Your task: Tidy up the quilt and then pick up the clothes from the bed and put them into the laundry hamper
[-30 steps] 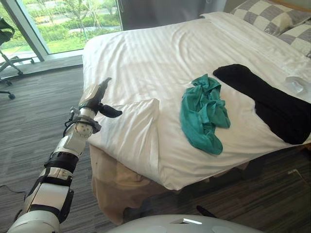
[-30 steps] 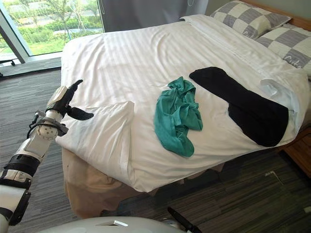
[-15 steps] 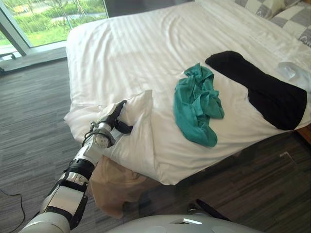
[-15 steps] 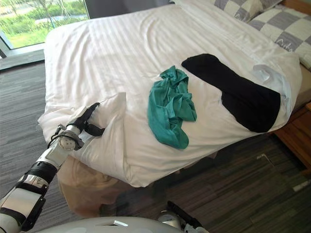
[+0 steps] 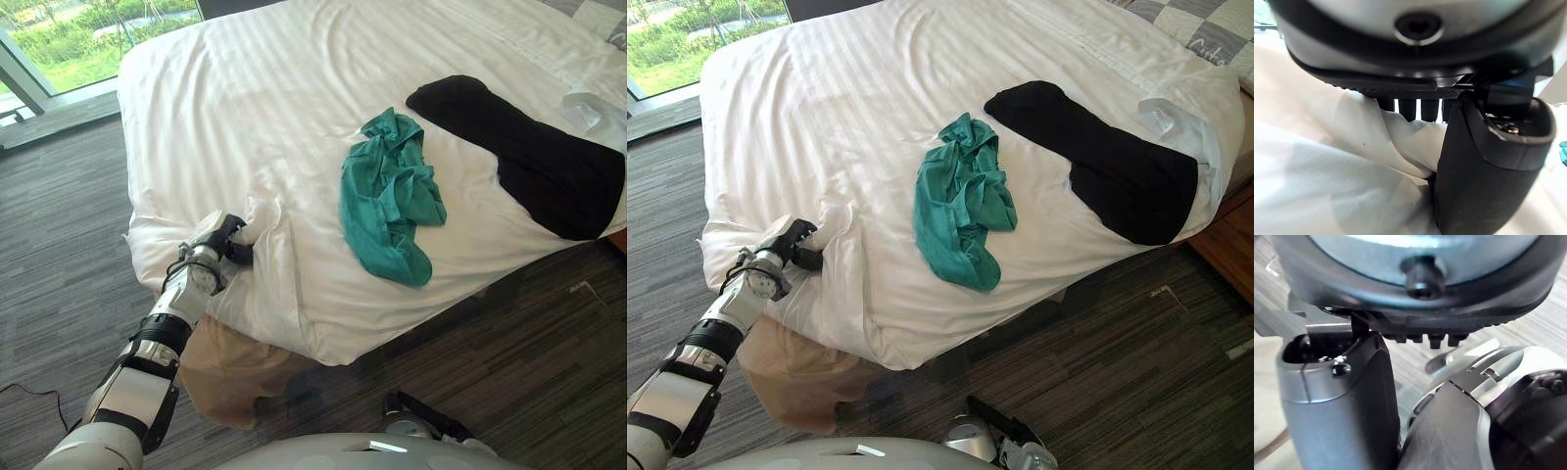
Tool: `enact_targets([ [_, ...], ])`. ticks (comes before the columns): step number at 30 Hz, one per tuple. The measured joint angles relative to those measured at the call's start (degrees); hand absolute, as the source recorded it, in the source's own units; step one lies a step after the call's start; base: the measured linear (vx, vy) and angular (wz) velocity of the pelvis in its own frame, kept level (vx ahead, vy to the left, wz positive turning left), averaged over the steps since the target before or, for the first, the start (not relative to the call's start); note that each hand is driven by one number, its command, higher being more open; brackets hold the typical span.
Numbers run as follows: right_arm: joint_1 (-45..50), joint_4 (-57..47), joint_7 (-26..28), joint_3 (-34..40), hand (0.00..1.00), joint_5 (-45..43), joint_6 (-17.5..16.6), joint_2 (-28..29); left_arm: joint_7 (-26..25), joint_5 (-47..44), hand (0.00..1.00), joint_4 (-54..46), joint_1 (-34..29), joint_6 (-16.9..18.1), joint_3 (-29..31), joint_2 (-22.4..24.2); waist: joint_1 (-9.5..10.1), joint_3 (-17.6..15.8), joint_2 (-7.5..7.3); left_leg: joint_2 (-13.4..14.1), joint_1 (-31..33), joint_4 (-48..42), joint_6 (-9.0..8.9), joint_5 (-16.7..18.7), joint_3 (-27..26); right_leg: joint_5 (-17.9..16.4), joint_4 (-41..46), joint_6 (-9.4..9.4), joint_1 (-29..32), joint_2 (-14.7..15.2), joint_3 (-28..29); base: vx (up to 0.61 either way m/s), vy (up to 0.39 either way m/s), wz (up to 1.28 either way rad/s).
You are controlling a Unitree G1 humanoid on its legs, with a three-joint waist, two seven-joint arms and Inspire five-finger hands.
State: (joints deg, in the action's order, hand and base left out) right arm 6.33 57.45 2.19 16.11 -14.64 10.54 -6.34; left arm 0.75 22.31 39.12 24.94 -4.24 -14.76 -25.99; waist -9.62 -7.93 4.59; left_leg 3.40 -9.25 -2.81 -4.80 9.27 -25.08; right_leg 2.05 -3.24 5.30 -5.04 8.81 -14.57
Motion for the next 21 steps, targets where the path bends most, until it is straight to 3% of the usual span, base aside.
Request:
enact_targets([
  [6,-0.38,0.35,0.02,-1.09,1.00,0.87,-0.06,-0.57,4.49,-9.27,0.00,-10.68,-9.97,2.45,2.53,-3.94,1.25,-0.13,-0.16,0.29,-0.31,-0.01,0.30,-0.42,3.77,-0.08,-0.06,-0.10,-2.33,-0.14,-3.35,-0.04,-0.044,0.26],
  [7,-0.27,0.37,0.15,-1.18,1.00,0.90,-0.06,-0.69,5.29,-10.53,1.00,-12.34,-11.93,2.91,3.85,-4.09,1.92,-0.13,-0.17,0.29,-0.29,-0.02,0.31,-0.42,4.25,-0.08,-0.06,-0.11,-2.54,-0.13,-3.85,-0.01,-0.027,0.29],
  [13,1.33,0.52,1.34,-1.63,1.00,0.91,0.16,-1.41,8.73,-14.68,1.00,-15.60,-24.95,4.11,16.82,-4.29,6.52,0.38,-1.12,0.46,-0.30,-0.09,0.34,-0.44,7.89,-0.25,-0.03,-0.37,-4.37,-0.27,-6.64,-0.01,-0.028,0.28],
  [15,1.35,0.82,2.33,-2.13,1.00,0.92,0.22,-1.41,7.17,-15.05,1.00,-12.65,-29.29,3.92,23.10,-4.26,8.30,0.84,-1.91,0.57,-0.33,-0.12,0.34,-0.44,8.58,-0.35,-0.03,-0.53,-4.93,-0.37,-7.42,-0.03,-0.037,0.16],
  [21,1.44,0.90,5.37,-2.07,1.00,0.93,-0.04,0.04,-0.56,-15.17,1.00,-0.18,-34.54,2.45,37.49,-2.44,11.24,2.20,-3.80,1.01,-0.33,-0.20,0.34,-0.44,9.51,-0.51,0.08,-0.71,-5.54,-0.75,-9.07,-0.03,-0.042,0.12],
])
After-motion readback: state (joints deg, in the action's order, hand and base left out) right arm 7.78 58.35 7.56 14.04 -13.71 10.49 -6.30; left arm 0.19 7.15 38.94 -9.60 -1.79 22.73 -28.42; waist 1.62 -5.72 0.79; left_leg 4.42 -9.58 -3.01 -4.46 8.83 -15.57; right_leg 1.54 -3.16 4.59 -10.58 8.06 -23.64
